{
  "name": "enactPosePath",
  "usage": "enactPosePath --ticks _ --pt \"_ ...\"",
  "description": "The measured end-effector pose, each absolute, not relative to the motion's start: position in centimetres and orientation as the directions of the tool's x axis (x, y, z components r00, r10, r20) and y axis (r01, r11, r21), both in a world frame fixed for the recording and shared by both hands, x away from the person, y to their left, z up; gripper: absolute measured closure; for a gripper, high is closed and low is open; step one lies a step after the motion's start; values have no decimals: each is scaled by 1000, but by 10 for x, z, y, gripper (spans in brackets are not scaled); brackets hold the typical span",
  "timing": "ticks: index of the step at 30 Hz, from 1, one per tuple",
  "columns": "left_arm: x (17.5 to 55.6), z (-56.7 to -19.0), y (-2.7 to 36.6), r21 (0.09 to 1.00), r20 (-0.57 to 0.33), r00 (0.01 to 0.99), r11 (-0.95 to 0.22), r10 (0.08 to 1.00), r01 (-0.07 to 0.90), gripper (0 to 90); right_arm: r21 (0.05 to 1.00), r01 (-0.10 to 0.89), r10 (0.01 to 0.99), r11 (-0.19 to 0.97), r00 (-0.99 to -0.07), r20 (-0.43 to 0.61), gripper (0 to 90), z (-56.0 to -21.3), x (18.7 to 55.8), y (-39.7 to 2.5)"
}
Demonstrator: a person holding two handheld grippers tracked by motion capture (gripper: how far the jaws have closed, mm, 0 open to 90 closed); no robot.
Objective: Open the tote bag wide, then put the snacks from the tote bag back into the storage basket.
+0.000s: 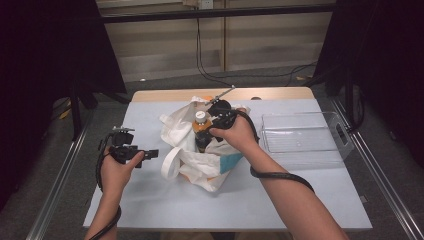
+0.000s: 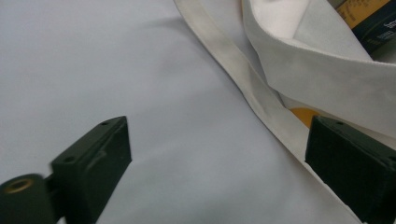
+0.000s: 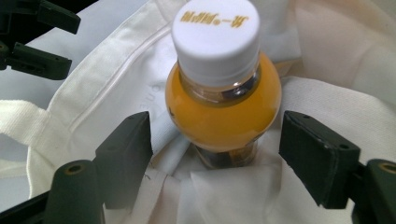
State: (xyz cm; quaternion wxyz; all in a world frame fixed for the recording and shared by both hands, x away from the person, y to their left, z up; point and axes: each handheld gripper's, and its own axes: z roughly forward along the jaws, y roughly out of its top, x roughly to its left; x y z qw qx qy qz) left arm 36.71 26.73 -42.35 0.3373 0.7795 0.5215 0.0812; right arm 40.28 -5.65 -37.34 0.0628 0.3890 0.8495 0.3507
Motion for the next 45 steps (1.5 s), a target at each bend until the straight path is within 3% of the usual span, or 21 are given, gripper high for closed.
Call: enactPosePath --ticks 19,45 --pt "364 -423 267 612 -246 443 -217 862 761 51 623 630 719 464 -678 151 138 -380 413 -39" --pt "363 -420 264 611 -252 461 -230 851 758 38 590 645 720 485 -677 148 195 -388 420 -31"
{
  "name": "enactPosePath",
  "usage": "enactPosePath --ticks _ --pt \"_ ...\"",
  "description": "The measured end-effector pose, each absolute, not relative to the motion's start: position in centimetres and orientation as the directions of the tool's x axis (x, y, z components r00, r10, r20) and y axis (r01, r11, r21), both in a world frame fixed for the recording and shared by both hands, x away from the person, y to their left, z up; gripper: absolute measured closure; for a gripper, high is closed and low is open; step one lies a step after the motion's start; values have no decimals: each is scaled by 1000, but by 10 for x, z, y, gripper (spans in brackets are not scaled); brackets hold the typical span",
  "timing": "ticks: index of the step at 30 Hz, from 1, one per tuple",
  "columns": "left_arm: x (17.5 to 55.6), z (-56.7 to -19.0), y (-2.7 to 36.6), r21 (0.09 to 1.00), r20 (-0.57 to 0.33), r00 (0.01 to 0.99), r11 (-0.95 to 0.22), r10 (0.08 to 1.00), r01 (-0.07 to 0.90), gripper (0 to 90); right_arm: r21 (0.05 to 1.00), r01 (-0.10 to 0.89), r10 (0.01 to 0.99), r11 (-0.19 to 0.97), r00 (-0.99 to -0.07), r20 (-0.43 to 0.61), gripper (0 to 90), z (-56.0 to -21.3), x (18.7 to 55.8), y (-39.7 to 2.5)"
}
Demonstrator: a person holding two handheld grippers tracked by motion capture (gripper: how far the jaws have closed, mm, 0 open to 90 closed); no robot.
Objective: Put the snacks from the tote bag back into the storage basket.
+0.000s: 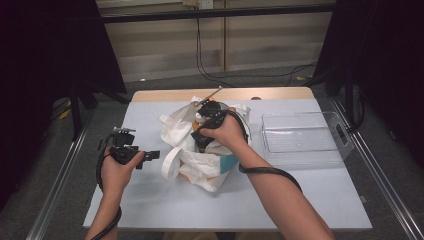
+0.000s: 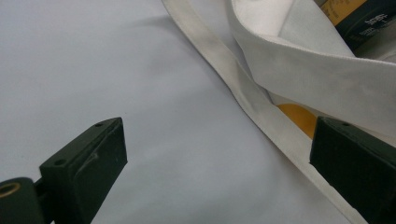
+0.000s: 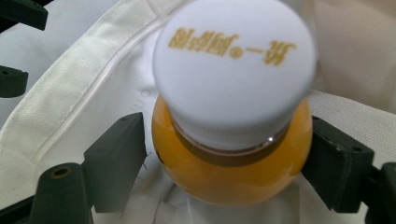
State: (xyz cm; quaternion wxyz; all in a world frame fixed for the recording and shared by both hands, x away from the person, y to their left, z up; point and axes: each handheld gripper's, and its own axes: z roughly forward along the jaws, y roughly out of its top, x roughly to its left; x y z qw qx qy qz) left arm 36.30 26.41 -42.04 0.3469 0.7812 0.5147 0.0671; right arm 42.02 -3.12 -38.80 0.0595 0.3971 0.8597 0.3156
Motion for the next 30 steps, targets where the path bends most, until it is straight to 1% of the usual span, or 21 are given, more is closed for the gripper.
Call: enactPosePath --ticks 14,17,19,21,22,30 --pt "362 -419 264 617 -257 465 -226 847 754 38 585 650 725 484 -673 147 241 -393 425 -25" --pt "362 -419 263 618 -256 467 -228 847 752 38 594 646 728 481 -671 140 259 -394 426 -24" --pt "362 -419 263 620 -256 460 -221 851 753 38 594 645 736 481 -665 126 290 -394 426 -24" --pt "362 -420 263 622 -263 454 -211 851 754 38 594 645 735 480 -666 129 292 -394 426 -25" --pt "362 -419 264 617 -249 468 -233 848 752 38 593 645 735 482 -666 128 293 -394 426 -25" --pt "362 -419 264 615 -248 466 -234 849 753 38 587 656 742 475 -657 134 296 -390 424 -27"
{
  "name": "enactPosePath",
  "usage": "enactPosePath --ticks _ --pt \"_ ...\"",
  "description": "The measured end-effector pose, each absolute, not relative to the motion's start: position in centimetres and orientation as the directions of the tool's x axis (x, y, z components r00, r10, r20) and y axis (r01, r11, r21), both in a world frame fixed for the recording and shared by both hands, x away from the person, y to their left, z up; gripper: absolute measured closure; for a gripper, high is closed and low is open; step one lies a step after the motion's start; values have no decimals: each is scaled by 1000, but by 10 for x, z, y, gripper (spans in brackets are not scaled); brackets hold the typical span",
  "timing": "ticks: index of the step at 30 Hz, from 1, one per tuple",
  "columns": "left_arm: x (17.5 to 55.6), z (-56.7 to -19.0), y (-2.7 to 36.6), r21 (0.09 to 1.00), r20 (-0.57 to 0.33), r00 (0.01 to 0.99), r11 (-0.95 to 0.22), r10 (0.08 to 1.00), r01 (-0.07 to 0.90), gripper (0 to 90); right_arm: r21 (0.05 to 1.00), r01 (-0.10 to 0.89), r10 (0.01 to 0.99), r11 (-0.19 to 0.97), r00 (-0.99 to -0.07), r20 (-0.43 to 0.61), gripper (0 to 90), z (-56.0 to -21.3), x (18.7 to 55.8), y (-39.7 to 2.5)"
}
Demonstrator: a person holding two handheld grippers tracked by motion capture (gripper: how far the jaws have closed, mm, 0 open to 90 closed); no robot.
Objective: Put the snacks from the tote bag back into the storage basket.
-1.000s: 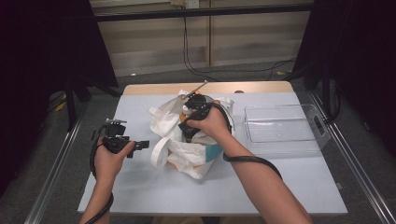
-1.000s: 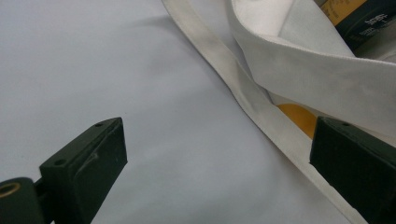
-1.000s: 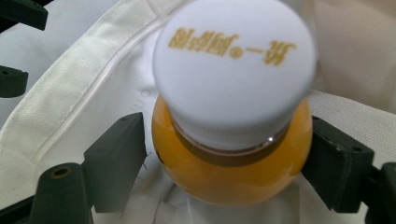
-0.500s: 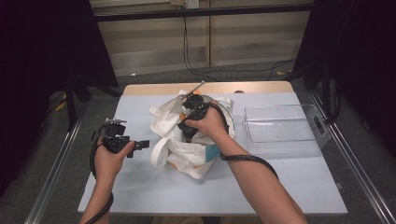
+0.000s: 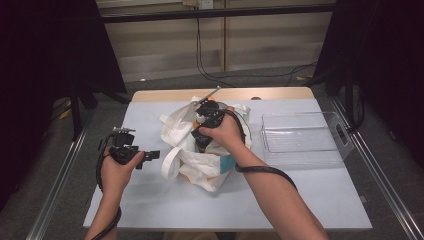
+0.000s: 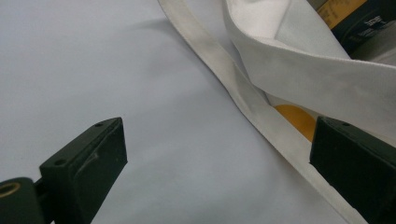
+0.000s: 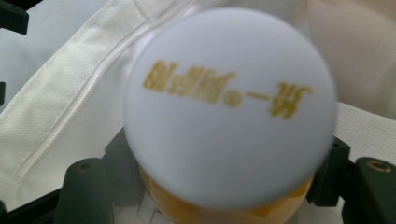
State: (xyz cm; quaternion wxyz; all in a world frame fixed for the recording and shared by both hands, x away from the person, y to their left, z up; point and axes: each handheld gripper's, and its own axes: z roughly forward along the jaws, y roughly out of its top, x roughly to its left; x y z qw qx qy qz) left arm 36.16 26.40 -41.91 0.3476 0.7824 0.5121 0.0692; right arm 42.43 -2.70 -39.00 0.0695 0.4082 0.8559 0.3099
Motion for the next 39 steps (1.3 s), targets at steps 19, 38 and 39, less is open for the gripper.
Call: enactPosePath --ticks 19,38,39 --pt "360 -418 263 618 -263 460 -219 848 755 38 571 648 721 504 -680 136 298 -352 420 -37" --pt "361 -420 264 623 -290 454 -193 842 758 38 555 656 710 512 -686 156 298 -320 419 -47" --pt "361 -420 264 624 -293 453 -191 842 758 38 555 654 709 514 -688 154 298 -318 419 -48"
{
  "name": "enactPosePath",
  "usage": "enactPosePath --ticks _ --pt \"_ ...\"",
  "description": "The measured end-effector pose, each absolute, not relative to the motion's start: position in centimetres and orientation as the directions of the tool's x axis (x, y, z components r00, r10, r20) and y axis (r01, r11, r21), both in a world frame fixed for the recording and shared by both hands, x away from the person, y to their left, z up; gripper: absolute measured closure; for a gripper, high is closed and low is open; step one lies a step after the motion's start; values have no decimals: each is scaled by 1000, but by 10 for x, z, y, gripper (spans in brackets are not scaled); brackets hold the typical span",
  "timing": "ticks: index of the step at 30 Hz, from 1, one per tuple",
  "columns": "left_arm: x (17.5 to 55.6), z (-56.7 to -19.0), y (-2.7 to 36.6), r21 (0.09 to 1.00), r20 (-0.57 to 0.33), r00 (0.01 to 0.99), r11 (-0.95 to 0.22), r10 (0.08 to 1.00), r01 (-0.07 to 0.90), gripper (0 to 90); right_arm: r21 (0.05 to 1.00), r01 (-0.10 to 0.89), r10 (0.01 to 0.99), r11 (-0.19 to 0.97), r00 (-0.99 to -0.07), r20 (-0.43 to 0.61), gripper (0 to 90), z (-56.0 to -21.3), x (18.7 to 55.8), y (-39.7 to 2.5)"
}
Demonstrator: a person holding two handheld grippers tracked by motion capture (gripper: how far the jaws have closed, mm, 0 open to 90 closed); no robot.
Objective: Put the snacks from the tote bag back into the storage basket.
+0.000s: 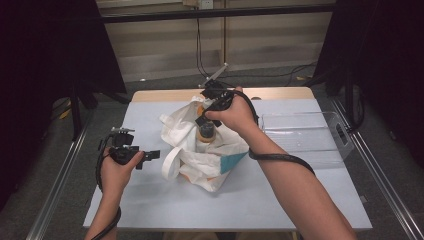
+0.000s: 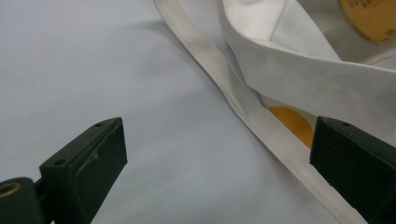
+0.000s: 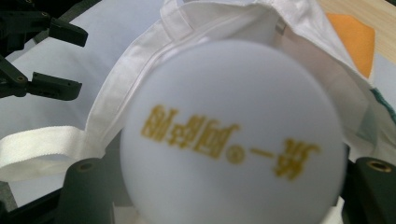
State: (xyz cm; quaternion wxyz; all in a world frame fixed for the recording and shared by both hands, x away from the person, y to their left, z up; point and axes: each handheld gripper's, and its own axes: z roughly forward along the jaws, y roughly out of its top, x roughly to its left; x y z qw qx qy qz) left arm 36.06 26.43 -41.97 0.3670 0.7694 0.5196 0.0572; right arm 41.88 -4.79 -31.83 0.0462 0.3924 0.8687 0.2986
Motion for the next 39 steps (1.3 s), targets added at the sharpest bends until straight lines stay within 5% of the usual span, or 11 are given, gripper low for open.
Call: enactPosePath --ticks 39 --pt "359 -419 265 621 -266 462 -216 846 754 38 465 682 719 565 -683 127 298 -283 415 -80"
